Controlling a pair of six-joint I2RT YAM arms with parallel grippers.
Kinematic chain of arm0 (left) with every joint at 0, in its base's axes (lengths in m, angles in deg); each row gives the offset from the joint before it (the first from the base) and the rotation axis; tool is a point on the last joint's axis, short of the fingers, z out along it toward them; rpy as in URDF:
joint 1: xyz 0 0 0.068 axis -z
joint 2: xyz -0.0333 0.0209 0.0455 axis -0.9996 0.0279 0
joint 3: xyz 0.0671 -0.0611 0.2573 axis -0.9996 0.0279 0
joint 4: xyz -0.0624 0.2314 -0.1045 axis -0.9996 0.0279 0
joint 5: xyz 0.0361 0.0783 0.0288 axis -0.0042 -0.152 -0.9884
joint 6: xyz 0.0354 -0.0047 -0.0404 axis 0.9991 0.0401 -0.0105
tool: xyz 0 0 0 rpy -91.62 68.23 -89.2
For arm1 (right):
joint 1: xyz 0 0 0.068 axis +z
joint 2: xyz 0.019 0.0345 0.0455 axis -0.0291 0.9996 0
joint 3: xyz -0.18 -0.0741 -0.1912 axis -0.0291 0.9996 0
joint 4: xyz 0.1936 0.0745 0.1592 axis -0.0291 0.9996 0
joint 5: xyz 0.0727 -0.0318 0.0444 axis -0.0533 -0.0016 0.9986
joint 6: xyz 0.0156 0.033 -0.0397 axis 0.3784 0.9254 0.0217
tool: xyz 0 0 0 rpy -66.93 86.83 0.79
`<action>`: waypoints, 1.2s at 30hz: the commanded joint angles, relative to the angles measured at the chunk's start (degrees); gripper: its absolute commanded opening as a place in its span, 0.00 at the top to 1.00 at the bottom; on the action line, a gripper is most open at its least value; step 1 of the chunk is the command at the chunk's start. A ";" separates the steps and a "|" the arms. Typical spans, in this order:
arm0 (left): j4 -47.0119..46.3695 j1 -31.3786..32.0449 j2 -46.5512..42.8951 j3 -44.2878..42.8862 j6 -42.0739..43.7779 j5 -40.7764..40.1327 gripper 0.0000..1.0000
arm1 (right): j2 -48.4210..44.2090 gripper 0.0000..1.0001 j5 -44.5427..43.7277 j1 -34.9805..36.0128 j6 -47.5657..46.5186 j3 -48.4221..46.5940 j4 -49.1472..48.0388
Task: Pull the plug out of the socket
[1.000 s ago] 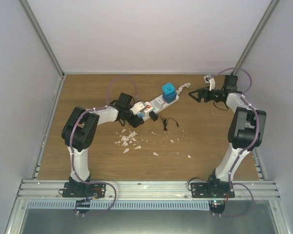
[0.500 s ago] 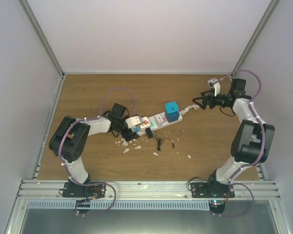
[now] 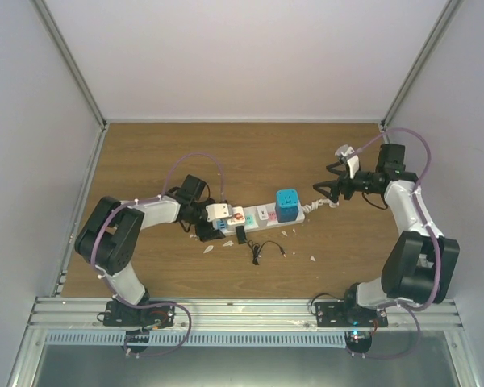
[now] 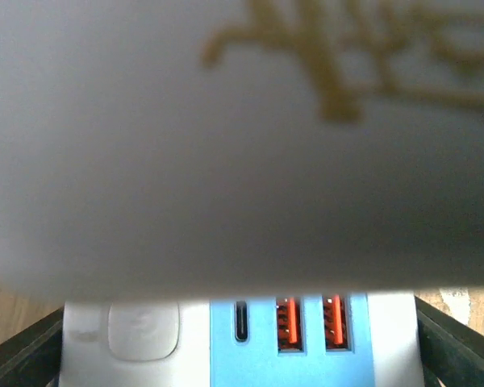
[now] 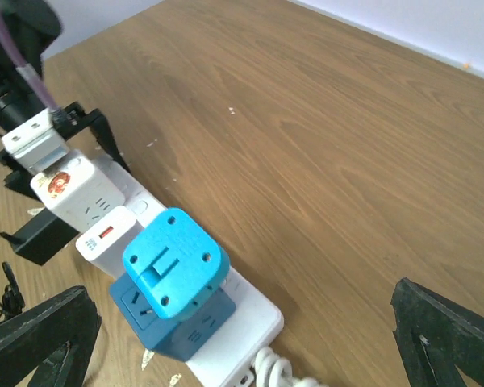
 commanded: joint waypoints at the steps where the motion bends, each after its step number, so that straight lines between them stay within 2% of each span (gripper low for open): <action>1: 10.08 0.08 4.36 -2.66 9.83 -1.97 0.46 | -4.04 0.00 -0.50 2.65 -6.00 0.82 2.53; 9: 17.28 -3.48 14.77 -16.65 20.43 -1.68 0.42 | -6.15 0.00 -5.44 7.69 -7.88 0.70 3.81; 19: 24.96 -7.79 24.65 -32.21 32.81 -2.15 0.37 | -3.51 0.00 -8.93 11.95 -8.09 0.45 3.02; 24: 22.79 -8.75 27.58 -35.54 37.80 -5.62 0.33 | -1.20 0.00 -11.15 15.57 -7.82 -1.14 2.07; 28: 22.55 -9.81 31.28 -42.08 37.39 -5.93 0.33 | 1.02 0.00 -14.11 18.74 -6.79 -3.54 1.43; 31: 25.32 -10.64 33.76 -47.60 35.12 -3.87 0.25 | 2.12 0.00 -16.81 21.17 -5.25 -5.38 0.55; 33: 24.89 -10.90 33.32 -47.65 34.47 -2.60 0.18 | 2.85 0.00 -18.84 22.92 -4.19 -6.38 -0.35; 35: 23.51 -10.97 32.07 -46.20 33.32 -1.82 0.04 | 3.72 0.00 -20.66 24.62 -3.36 -7.44 -1.22; 36: 23.11 -10.94 31.30 -45.58 32.45 -1.52 0.01 | 4.12 0.00 -21.71 25.44 -2.91 -7.96 -1.64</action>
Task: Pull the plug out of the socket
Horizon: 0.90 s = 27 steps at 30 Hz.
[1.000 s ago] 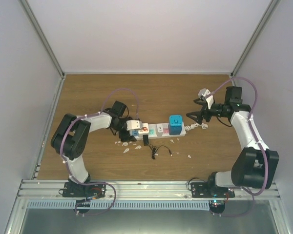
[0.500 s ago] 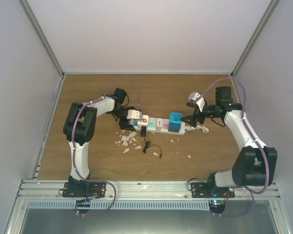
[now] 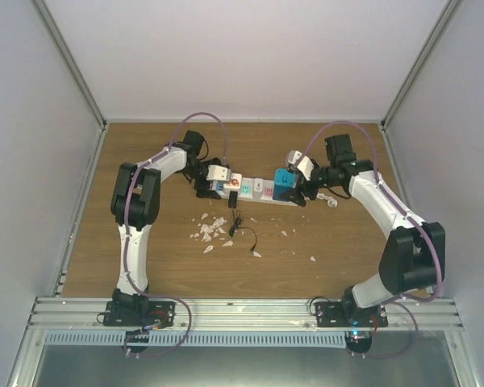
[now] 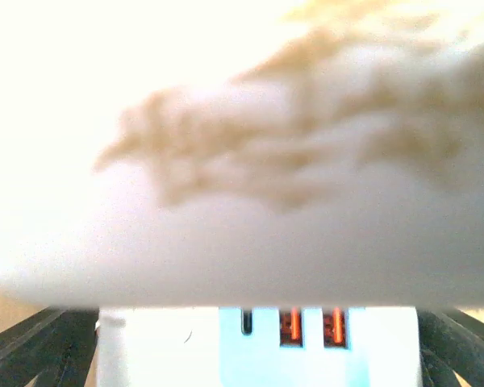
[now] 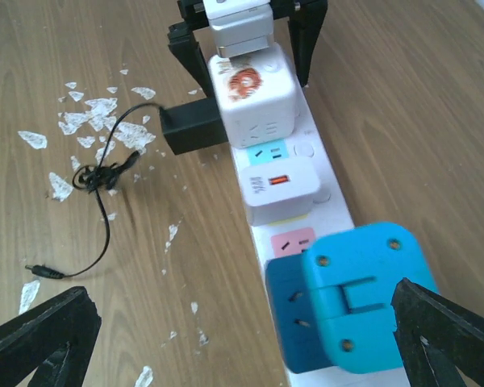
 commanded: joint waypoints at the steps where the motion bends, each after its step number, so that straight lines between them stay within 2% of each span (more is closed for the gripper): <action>1: -4.28 -1.19 0.26 2.65 -1.70 -6.19 0.01 | 2.05 0.00 -5.80 3.89 2.74 -3.37 -2.97; 4: -5.34 -2.21 -3.65 4.59 -6.44 -4.36 0.01 | 3.67 0.00 -8.71 6.58 3.48 -5.66 -3.11; 15: -13.50 -7.59 -29.06 19.65 -24.66 4.18 0.01 | 11.06 0.00 -14.04 12.55 1.30 -16.41 0.87; 22: -28.80 -8.48 -46.56 32.51 -45.69 5.44 0.01 | 16.33 0.00 -17.22 15.99 -3.70 -23.14 6.32; 27: -31.80 -8.57 -56.23 37.82 -58.42 7.03 0.01 | 20.03 0.00 -17.87 18.15 -4.52 -24.48 4.65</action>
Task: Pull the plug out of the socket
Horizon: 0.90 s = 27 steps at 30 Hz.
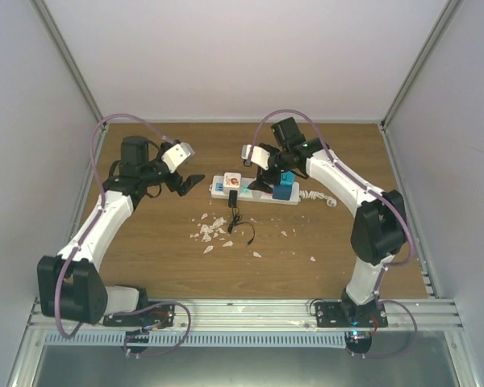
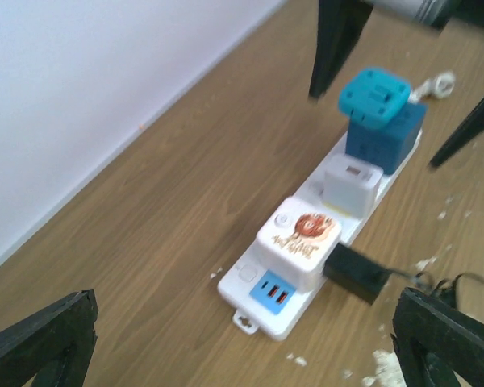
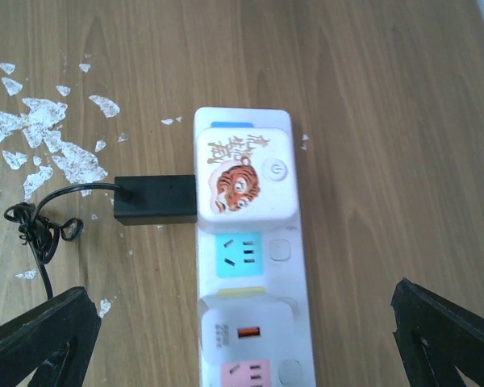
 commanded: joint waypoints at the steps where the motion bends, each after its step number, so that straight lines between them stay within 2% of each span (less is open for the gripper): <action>1: -6.65 -0.40 -7.05 4.19 -15.15 3.36 0.01 | 4.43 0.00 -1.18 2.19 -2.03 -2.35 1.33; 6: -2.38 -0.56 -11.01 6.68 -15.13 5.72 0.01 | 8.21 0.00 1.57 2.77 -0.14 -4.44 -1.03; 13: -6.83 -1.15 -20.05 12.88 -20.19 6.88 0.01 | 12.11 0.01 4.00 2.86 2.04 -6.55 -3.30; 27: -11.56 -4.13 -20.74 15.19 -25.52 5.63 0.01 | 20.47 0.08 7.23 2.86 7.33 -12.69 -5.38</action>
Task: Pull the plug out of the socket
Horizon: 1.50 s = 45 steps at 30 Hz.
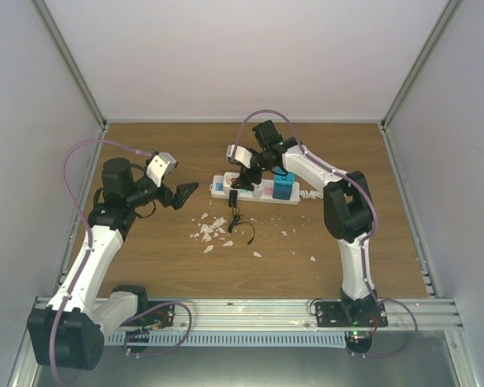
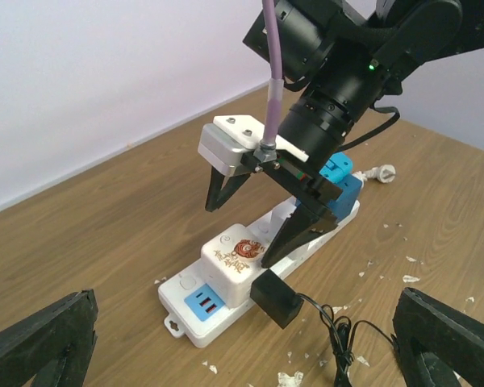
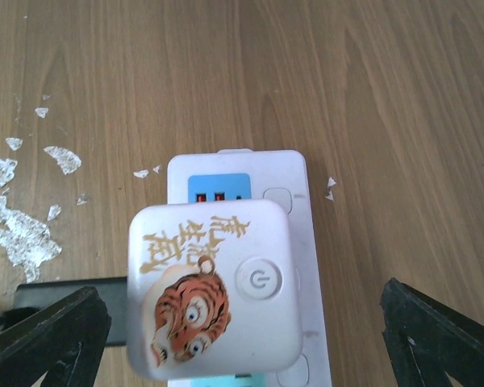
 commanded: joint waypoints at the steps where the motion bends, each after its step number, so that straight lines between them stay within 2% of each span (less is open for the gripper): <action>1: -4.64 -0.74 -0.87 1.39 -2.13 -0.38 0.01 | 2.84 0.09 2.26 0.48 2.44 -2.61 -0.64; 10: -5.88 -1.09 -0.62 2.32 -2.92 -1.95 0.01 | 4.28 0.11 1.85 1.36 2.85 -2.47 -0.42; 21: -4.18 -1.19 -0.41 2.05 -0.73 -2.04 0.01 | 5.68 0.20 -2.72 2.24 4.70 -2.45 -1.36; 30: -5.17 -1.18 -0.02 2.63 -1.25 -3.70 0.01 | 4.54 0.40 -2.66 2.36 8.93 -1.34 -2.95; 34: -5.25 -1.18 0.90 2.90 -1.13 -4.06 0.01 | 2.97 0.46 -6.09 2.82 12.66 1.85 -6.78; 41: -3.59 -0.68 6.66 1.63 -0.14 -2.16 0.01 | 0.92 0.58 -9.77 3.38 19.80 4.49 -9.51; 45: -4.57 2.19 10.38 1.66 -1.39 -6.21 0.01 | 0.34 0.63 -12.89 3.37 23.24 6.18 -10.37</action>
